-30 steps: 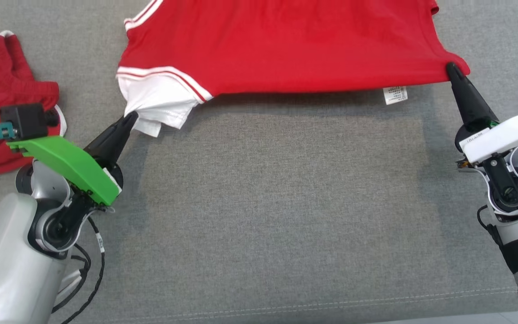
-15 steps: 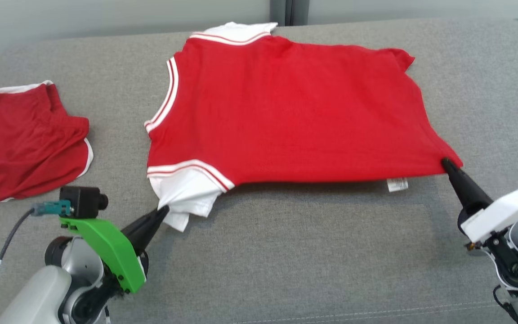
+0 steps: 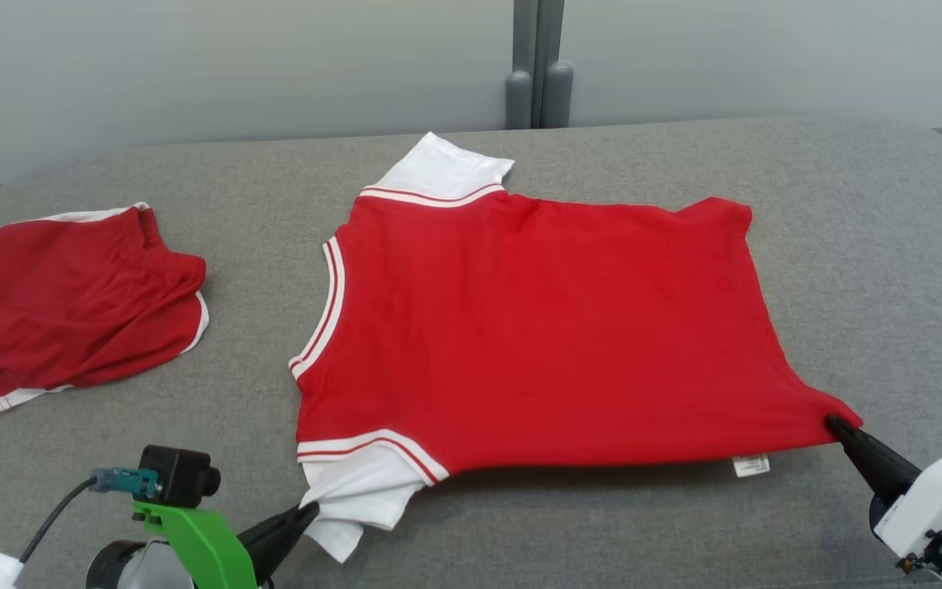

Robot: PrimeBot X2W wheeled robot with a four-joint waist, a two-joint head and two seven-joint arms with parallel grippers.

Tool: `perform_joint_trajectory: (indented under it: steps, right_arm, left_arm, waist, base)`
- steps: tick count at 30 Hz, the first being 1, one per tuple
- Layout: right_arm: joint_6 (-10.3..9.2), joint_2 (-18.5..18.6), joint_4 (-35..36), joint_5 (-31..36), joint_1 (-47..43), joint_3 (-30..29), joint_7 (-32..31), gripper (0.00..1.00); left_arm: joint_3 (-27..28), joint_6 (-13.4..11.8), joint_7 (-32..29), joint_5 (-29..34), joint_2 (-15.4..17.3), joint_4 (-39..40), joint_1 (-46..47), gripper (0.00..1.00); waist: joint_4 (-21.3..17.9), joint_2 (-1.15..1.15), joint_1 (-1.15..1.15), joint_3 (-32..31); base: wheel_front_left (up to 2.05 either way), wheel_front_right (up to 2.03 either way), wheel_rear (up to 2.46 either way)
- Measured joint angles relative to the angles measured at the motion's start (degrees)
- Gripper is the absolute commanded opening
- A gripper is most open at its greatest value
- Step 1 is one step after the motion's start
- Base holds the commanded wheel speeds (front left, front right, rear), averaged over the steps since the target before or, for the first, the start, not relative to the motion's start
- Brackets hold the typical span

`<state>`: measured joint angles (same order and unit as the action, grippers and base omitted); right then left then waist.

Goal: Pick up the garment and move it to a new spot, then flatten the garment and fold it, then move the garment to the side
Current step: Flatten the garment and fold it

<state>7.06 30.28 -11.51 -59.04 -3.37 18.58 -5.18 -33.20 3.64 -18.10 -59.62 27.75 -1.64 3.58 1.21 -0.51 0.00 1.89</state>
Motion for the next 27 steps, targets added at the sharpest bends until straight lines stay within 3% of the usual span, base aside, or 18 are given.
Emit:
perform_joint_trajectory:
  steps: [11,13,14,15,16,27]
  right_arm:
    - [0.00,0.7,2.0,1.4,-0.7,1.5,-0.9,0.00]
    - [0.00,0.8,2.2,1.7,-0.7,1.5,-0.9,0.00]
    - [0.00,0.9,2.2,1.7,-0.8,1.5,-0.9,0.06]
    - [-0.01,0.9,2.2,1.7,-0.9,1.3,-0.9,0.63]
    - [-0.05,0.9,2.2,1.7,-1.0,0.9,-0.6,1.00]
    - [-0.09,1.9,3.9,1.8,-3.1,0.3,0.0,1.00]
  left_arm:
    - [-0.6,-1.7,-0.1,0.8,1.3,2.7,-3.0,0.00]
    - [-0.7,-1.7,-0.1,0.8,1.5,3.3,-3.1,0.47]
    - [-0.9,-1.7,-0.1,0.8,1.5,3.6,-3.2,1.00]
    - [-0.9,-1.7,-0.1,0.8,1.5,3.9,-3.3,1.00]
    - [-1.0,-1.7,-0.2,0.8,1.5,4.1,-3.4,1.00]
    - [0.5,-2.8,0.5,0.9,2.4,5.9,-4.2,1.00]
  waist:
    - [-0.9,0.00,0.00,1.4]
    - [-1.1,0.00,0.00,1.7]
    - [-1.2,0.00,0.00,1.8]
    - [-1.3,0.00,0.00,1.9]
    - [-1.3,0.00,0.00,2.0]
    - [-1.7,0.00,0.00,2.0]
  base:
    - [0.00,0.00,0.00]
    - [0.00,0.00,0.00]
    - [0.00,0.00,0.00]
    - [0.00,0.00,0.00]
    - [0.00,0.00,0.00]
    - [0.00,0.00,0.00]
